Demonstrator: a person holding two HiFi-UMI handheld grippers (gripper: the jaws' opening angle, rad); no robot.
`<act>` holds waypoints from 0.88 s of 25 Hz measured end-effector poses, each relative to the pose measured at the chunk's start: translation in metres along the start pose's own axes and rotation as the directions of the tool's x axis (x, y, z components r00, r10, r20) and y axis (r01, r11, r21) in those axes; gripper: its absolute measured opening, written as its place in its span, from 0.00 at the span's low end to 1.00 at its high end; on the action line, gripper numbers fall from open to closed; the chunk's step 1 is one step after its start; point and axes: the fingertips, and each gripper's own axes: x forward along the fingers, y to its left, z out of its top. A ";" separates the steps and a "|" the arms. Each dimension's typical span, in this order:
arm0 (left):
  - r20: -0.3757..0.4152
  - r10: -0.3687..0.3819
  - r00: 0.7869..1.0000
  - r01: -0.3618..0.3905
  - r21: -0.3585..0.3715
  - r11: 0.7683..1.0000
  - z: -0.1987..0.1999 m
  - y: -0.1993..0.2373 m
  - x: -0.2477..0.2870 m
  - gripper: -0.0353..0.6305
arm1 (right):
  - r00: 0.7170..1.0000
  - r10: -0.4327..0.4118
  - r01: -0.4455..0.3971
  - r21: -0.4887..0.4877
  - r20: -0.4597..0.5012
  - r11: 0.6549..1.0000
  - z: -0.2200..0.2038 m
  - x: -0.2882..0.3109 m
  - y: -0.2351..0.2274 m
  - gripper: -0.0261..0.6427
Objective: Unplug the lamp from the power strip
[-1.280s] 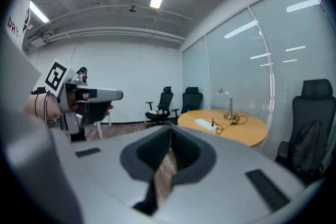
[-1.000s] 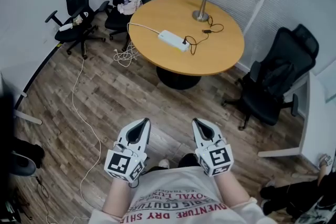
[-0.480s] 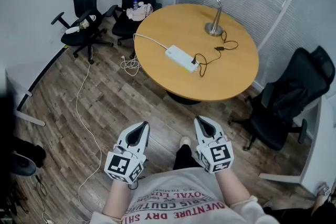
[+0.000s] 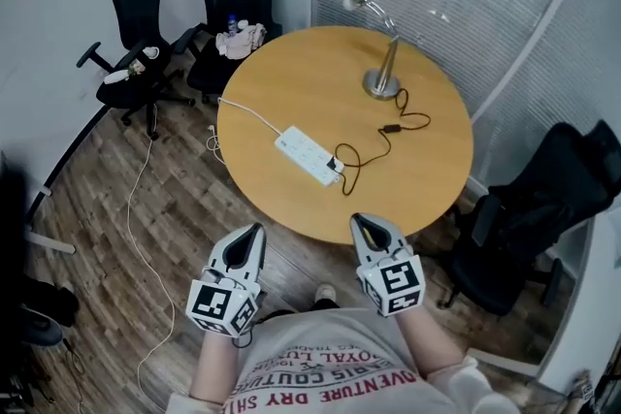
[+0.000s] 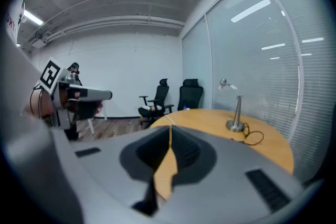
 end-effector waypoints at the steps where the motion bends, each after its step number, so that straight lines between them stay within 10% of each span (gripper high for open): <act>1: -0.007 -0.005 1.000 0.005 -0.002 1.000 -0.002 0.000 0.013 0.09 | 1.000 -0.002 0.002 0.003 -0.006 1.000 -0.001 0.005 -0.010 0.08; 14: -0.089 -0.231 0.969 0.233 0.006 0.973 0.003 0.045 0.169 0.09 | 0.981 -0.178 0.184 0.086 -0.080 0.979 -0.003 0.084 -0.091 0.08; 18: -0.164 -0.386 0.908 0.395 0.030 0.918 0.001 0.058 0.220 0.09 | 0.953 -0.281 0.295 0.139 -0.112 0.945 0.003 0.111 -0.111 0.08; 22: -0.283 -0.529 0.800 0.557 0.023 0.830 -0.019 0.060 0.258 0.09 | 0.924 -0.355 0.377 0.178 -0.142 0.909 0.006 0.137 -0.124 0.08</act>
